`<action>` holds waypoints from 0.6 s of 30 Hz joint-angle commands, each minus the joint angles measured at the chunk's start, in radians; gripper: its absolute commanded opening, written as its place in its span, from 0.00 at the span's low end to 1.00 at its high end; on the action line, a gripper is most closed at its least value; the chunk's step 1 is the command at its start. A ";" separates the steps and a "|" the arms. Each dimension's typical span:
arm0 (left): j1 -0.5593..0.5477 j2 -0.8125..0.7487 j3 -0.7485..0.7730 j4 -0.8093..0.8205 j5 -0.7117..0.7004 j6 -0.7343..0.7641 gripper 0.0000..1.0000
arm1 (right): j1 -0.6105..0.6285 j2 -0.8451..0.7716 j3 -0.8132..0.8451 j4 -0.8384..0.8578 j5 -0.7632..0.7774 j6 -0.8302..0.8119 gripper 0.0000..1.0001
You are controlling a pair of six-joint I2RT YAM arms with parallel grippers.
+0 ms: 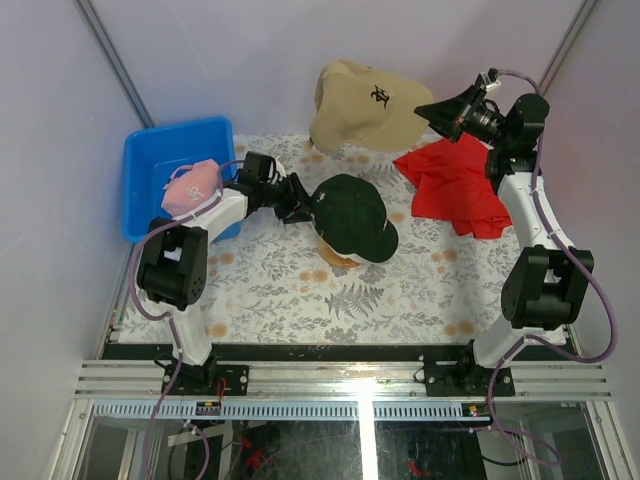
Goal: Stack the hats
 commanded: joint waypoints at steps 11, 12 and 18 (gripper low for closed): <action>-0.024 -0.013 -0.111 0.091 -0.075 -0.039 0.13 | 0.036 -0.078 -0.035 -0.077 -0.047 -0.076 0.00; -0.026 -0.018 -0.126 0.094 -0.073 -0.042 0.12 | 0.036 -0.077 -0.034 -0.080 -0.047 -0.076 0.00; -0.045 -0.057 -0.200 0.113 -0.075 -0.062 0.11 | 0.041 -0.075 -0.045 -0.121 -0.048 -0.082 0.00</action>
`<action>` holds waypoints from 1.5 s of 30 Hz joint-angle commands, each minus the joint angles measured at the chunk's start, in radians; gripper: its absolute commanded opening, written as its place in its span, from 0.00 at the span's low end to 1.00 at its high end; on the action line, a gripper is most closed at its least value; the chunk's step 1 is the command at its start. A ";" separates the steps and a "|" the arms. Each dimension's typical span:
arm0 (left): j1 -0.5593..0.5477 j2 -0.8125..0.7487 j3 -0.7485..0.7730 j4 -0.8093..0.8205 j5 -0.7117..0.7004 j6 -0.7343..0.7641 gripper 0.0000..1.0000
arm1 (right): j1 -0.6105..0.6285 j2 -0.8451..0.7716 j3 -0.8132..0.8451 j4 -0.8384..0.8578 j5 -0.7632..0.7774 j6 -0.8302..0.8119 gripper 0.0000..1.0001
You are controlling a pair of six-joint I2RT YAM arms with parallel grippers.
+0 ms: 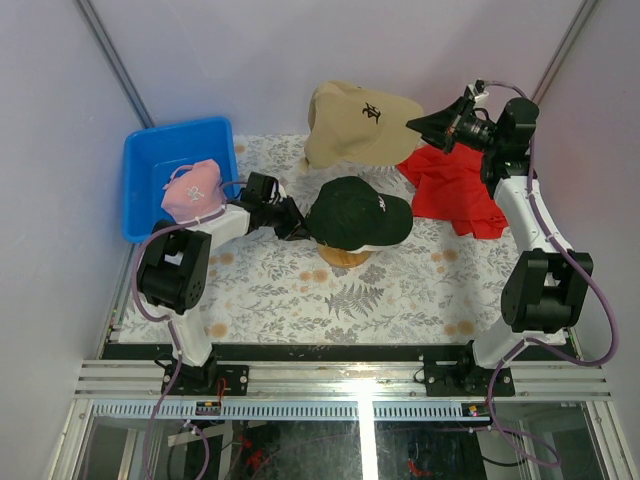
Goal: Stack the hats
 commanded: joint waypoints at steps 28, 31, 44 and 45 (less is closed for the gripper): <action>-0.031 0.016 0.000 0.044 -0.030 -0.009 0.08 | 0.073 -0.194 -0.397 -0.483 -0.031 -0.374 0.00; -0.030 0.016 -0.004 0.045 -0.028 -0.008 0.08 | 0.030 -0.192 -0.398 -0.518 -0.023 -0.415 0.00; -0.033 0.016 -0.018 0.055 -0.024 -0.011 0.06 | 0.008 -0.138 -0.415 -0.445 0.024 -0.432 0.00; -0.035 0.017 -0.020 0.057 -0.023 -0.013 0.06 | 0.008 -0.140 -0.430 -0.409 0.033 -0.406 0.00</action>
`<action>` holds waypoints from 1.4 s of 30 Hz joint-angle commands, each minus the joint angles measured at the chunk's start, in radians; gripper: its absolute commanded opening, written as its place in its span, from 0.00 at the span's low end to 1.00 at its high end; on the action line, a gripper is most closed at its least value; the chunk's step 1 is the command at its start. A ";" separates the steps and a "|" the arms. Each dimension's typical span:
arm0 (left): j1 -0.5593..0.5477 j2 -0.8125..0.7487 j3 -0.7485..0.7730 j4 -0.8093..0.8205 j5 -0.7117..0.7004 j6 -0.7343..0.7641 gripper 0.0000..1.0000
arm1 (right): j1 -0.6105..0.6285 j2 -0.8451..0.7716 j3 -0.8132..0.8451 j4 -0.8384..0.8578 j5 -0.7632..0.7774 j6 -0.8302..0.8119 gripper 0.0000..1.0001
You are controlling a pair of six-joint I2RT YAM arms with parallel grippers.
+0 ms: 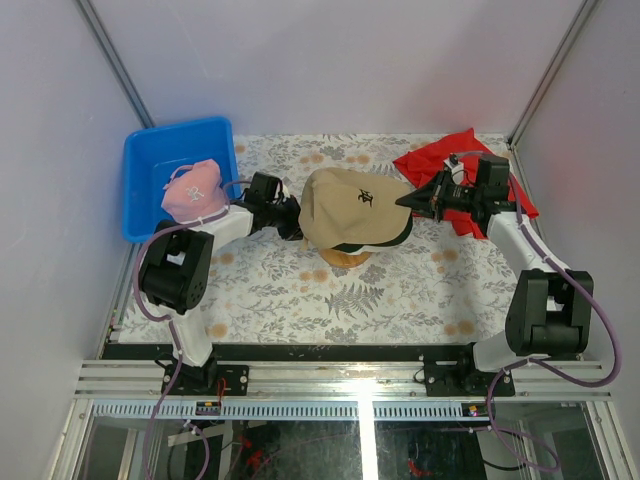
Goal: Stack the hats
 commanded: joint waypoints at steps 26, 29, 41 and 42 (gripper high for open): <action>-0.025 0.073 0.004 0.051 -0.006 -0.003 0.05 | -0.026 0.032 -0.043 0.039 0.123 -0.002 0.00; -0.025 0.076 0.000 0.051 -0.005 0.000 0.05 | -0.044 0.044 -0.050 -0.015 0.119 -0.063 0.00; -0.025 0.079 -0.003 0.044 -0.010 0.008 0.05 | -0.069 0.108 -0.059 -0.098 0.128 -0.180 0.00; -0.024 0.078 -0.003 0.043 -0.012 0.007 0.05 | -0.069 0.109 -0.060 -0.103 0.128 -0.186 0.00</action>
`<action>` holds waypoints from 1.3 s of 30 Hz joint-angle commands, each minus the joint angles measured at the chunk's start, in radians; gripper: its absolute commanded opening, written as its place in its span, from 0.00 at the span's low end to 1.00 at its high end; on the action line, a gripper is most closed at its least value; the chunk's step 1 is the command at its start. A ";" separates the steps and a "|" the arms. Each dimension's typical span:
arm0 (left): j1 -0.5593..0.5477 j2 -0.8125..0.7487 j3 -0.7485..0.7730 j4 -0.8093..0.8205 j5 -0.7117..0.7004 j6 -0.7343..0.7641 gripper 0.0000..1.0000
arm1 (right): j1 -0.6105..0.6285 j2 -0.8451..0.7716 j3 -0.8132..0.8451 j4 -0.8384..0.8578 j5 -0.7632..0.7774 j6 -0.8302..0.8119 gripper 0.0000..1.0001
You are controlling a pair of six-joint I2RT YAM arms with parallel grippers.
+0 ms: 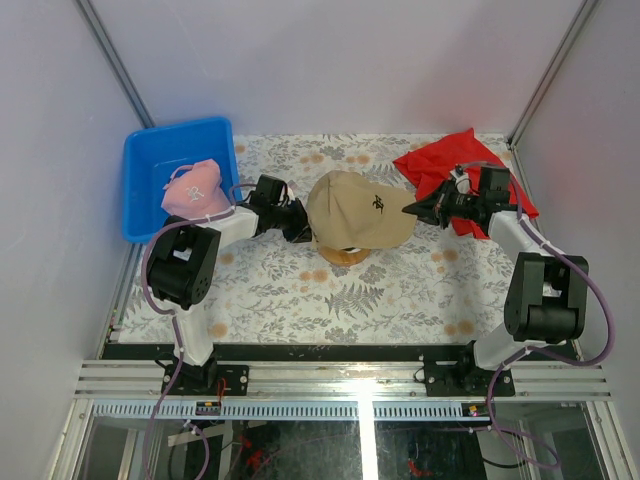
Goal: Stack the hats
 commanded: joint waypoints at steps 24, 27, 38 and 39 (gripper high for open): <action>0.133 -0.167 -0.158 0.323 0.119 -0.222 0.30 | -0.005 0.022 0.073 -0.179 0.094 -0.112 0.00; 0.133 -0.163 -0.158 0.356 0.127 -0.242 0.34 | -0.005 0.019 0.071 -0.187 0.095 -0.116 0.00; 0.124 -0.156 -0.133 0.382 0.140 -0.274 0.41 | -0.005 0.017 0.060 -0.186 0.094 -0.120 0.00; 0.123 -0.156 -0.133 0.383 0.139 -0.274 0.41 | -0.005 0.017 0.060 -0.186 0.093 -0.122 0.00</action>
